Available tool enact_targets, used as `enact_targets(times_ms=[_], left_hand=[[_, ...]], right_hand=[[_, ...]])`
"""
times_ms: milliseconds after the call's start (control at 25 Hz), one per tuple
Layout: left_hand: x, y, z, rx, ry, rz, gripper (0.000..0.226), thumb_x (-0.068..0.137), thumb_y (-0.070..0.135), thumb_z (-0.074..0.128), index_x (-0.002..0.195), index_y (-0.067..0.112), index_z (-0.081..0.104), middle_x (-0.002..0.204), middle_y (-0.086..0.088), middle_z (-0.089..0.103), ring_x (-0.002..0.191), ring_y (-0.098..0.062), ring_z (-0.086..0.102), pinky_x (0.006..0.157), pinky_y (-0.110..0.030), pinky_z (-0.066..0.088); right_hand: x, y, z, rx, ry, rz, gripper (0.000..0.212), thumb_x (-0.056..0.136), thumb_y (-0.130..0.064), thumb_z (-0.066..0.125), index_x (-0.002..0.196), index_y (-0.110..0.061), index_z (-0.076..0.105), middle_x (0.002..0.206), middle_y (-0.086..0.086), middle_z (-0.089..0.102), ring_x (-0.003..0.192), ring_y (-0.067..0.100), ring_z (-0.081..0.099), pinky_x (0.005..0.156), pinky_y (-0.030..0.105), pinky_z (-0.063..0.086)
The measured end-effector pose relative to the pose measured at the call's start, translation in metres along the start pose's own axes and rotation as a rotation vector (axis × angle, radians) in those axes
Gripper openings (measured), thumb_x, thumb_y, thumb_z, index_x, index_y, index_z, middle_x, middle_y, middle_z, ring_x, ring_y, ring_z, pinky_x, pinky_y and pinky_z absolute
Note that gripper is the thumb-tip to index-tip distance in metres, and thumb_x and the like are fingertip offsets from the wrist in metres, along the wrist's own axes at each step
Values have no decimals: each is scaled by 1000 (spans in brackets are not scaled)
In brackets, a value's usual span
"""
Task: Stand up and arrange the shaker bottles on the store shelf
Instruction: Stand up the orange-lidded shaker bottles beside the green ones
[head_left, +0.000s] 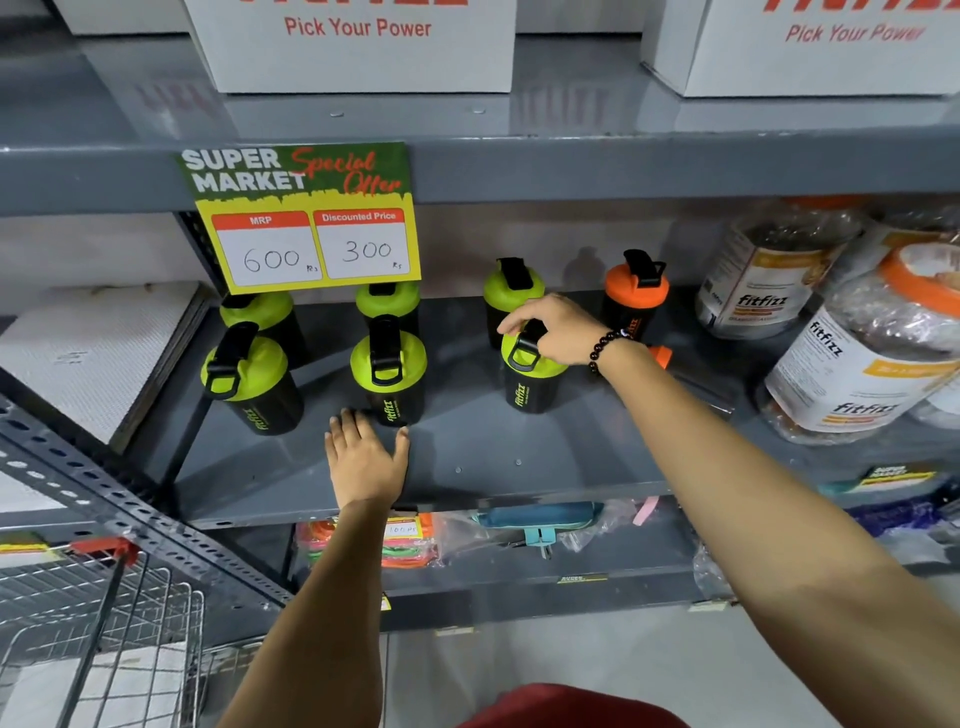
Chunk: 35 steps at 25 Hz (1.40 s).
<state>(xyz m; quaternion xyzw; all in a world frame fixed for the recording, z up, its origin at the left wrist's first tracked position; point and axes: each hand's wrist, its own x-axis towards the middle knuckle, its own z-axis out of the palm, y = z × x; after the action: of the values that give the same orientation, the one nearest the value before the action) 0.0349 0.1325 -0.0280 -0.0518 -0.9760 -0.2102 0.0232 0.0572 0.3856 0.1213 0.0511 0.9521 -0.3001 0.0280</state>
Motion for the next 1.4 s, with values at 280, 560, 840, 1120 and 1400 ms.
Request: enact_targets(times_ms=[280,560,840,1120,1400], left_hand=[[1,0,2,10,1,3,71,91,45,40,141,-2,22,153,-23,23,144,-36,13,121,-44,8],[-18,11,0,-78,51,-26,70,89,37,49,139,-5,25,149,-26,30,141,-39,21,119,-47,16],[-48,33,9,-132,85,104,62,86,40,36,130,-4,40,133,-25,49,129,-40,41,113,-48,29],[-42,71,19,-123,-61,289,58,88,39,36,129,-2,42,135,-23,49,132,-39,38,114,-46,30],[-14,102,36,-66,-147,323,61,94,34,42,139,-4,27,150,-23,29,143,-37,18,120,-44,12]], right_hand=[[-8,-3,4,-60,445,344,52,79,-49,59,116,-13,60,124,15,58,112,35,57,86,37,51],[-6,-7,18,-104,200,373,61,75,-47,62,118,-5,52,123,18,51,113,35,54,85,33,44],[-14,-5,20,-50,222,293,44,76,-37,62,108,-7,56,118,17,54,109,34,55,80,30,40],[-15,0,21,-25,206,275,49,78,-39,63,113,-6,54,118,17,52,111,34,55,81,30,41],[-39,39,7,47,538,411,59,88,-47,51,131,-7,45,135,16,50,125,37,47,98,43,43]])
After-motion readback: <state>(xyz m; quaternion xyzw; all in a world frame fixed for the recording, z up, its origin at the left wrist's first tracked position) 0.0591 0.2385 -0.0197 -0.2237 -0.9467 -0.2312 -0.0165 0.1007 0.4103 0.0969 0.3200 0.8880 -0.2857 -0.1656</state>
